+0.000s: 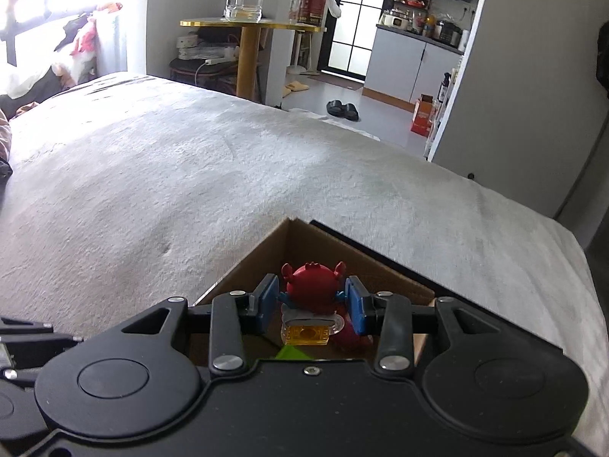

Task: Organize rigid objects
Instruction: 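Lift the red figurine with the right gripper and release it into the box, then move the right gripper to the lavender block and grasp it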

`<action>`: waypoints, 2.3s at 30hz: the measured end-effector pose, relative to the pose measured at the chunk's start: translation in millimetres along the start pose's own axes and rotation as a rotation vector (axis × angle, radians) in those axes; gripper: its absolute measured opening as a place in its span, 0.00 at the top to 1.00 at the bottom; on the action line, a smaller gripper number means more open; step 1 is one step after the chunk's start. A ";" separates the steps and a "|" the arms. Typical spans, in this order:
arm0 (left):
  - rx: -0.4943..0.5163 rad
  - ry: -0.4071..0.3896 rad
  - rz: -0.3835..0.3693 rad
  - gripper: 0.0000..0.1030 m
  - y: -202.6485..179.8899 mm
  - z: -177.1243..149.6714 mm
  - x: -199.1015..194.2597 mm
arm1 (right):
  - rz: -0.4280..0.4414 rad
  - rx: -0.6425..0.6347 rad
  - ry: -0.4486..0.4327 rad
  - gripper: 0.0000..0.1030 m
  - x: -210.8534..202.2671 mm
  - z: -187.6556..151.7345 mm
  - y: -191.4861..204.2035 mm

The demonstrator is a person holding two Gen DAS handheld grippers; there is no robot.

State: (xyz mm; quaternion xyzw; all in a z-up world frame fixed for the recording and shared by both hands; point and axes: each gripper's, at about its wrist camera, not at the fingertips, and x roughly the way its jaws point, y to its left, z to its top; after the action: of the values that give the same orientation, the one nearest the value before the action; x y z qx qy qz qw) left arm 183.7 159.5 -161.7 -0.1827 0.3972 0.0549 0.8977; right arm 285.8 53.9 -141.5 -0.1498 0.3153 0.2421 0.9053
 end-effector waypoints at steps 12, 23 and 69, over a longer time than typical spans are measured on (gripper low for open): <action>-0.007 0.003 0.012 0.81 1.0 1.3 1.5 | -0.050 -0.054 -0.034 0.34 -26.9 -11.1 -12.6; 0.051 -0.008 0.081 0.76 -21.1 4.9 -7.2 | -0.065 -0.045 -0.021 0.26 -50.2 -27.4 -45.4; 0.387 -0.024 0.322 0.26 -182.6 -0.3 13.8 | -0.086 0.377 -0.017 0.14 -28.7 -146.7 -229.2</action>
State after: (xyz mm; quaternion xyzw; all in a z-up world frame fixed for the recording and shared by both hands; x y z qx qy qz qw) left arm 237.3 -10.6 -120.0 0.0590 0.4135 0.1221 0.9003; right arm 315.3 -210.2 -206.8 0.0111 0.3406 0.1411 0.9295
